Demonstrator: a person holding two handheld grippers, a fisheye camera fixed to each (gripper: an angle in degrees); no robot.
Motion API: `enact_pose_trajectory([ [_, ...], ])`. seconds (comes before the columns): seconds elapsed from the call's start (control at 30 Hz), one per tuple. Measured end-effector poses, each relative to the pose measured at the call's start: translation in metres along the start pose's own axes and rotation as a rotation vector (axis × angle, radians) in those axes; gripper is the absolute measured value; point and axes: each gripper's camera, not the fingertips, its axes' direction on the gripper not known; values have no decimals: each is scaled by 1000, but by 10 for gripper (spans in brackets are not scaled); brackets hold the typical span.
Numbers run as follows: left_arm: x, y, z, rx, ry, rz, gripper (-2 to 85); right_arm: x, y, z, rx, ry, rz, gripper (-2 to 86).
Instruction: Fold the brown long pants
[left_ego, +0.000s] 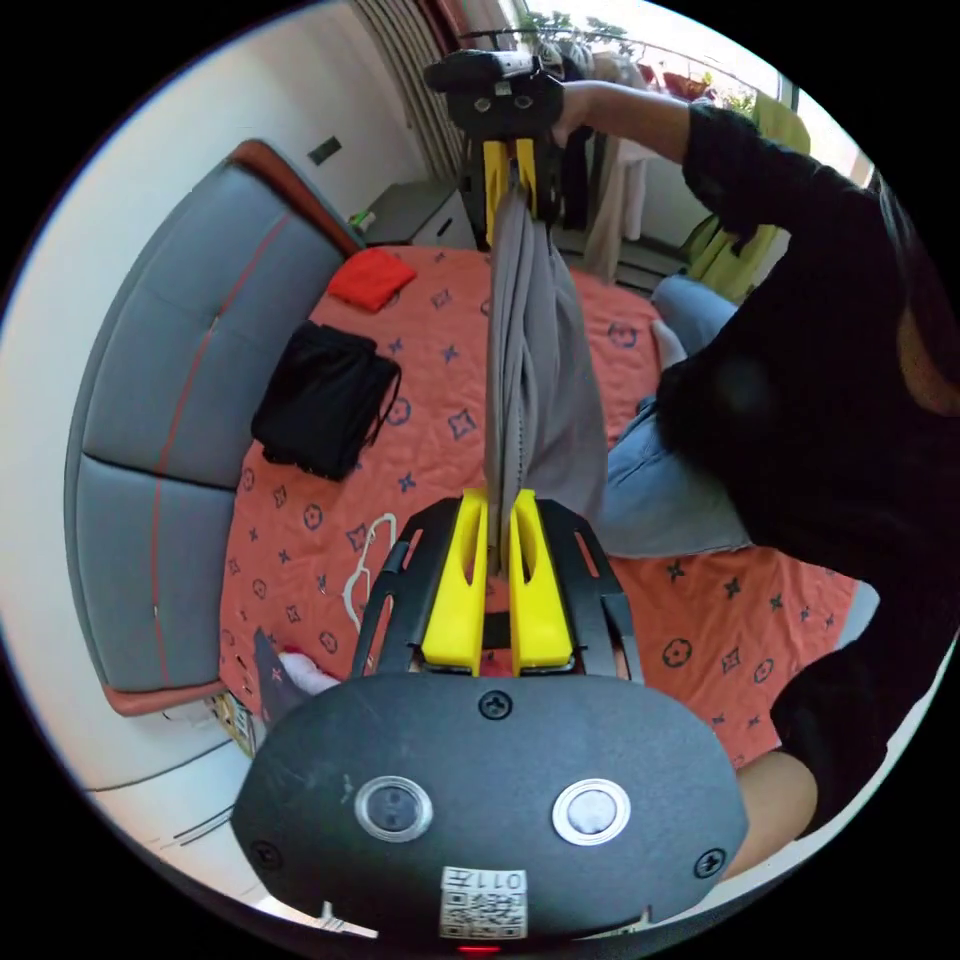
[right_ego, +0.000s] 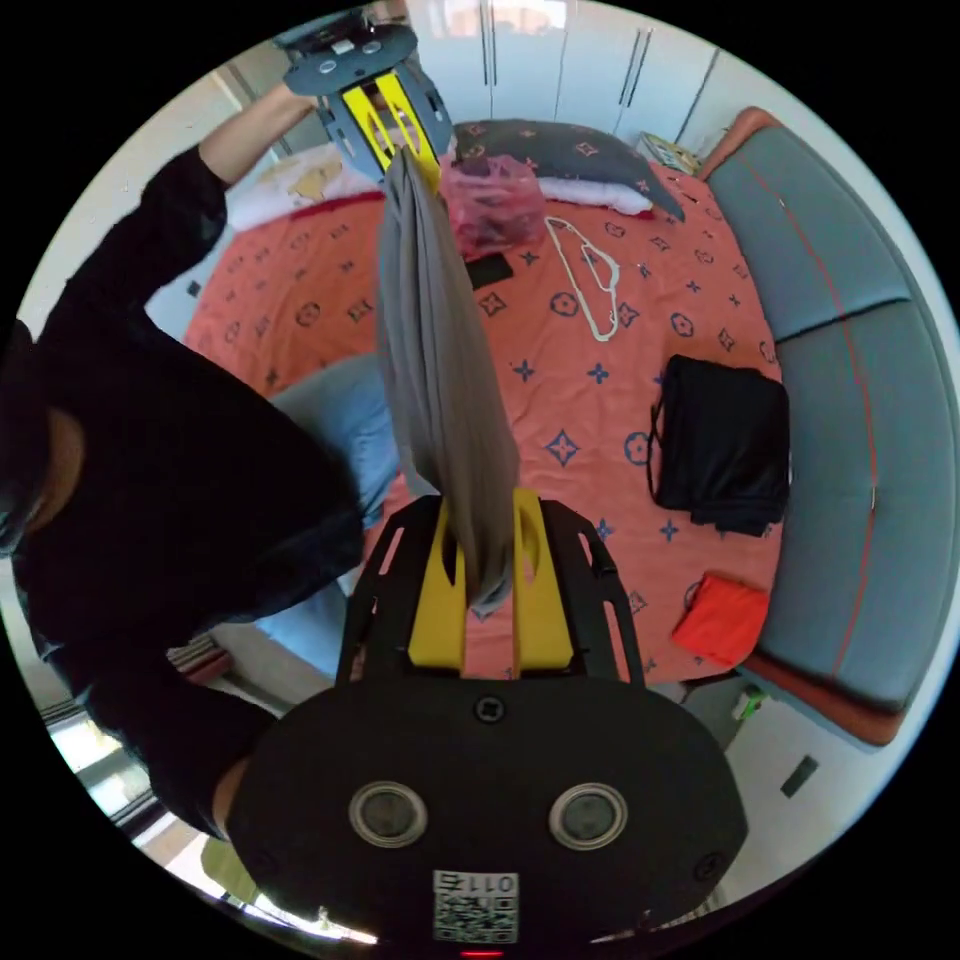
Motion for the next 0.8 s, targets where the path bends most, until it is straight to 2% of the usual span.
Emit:
enact_pose_trajectory([
  [0.13,-32,-34,15,-34,80,-18,6,23,35,29,-88,-44,120,95],
  [0.2,-35,-53,21,-46,28,-14,5,26,52,37,-94,13,155,93],
  [0.3,-28,-76,8,20,-109,-1,5,23,87,42,-43,115,212,88],
  [0.4,1,-102,11,34,-366,62,6,7,113,69,7,289,224,80],
  [0.47,32,-119,45,10,-520,128,8,-10,127,119,21,441,252,73],
  [0.57,76,-136,130,-72,-563,213,14,-38,131,220,-51,654,230,59],
  [0.63,103,-144,190,-139,-526,238,21,-56,128,289,-113,707,210,59],
  [0.73,148,-153,263,-256,-395,248,37,-80,124,386,-183,574,236,98],
  [0.8,169,-157,274,-285,-452,246,58,-98,126,414,-164,639,269,114],
])
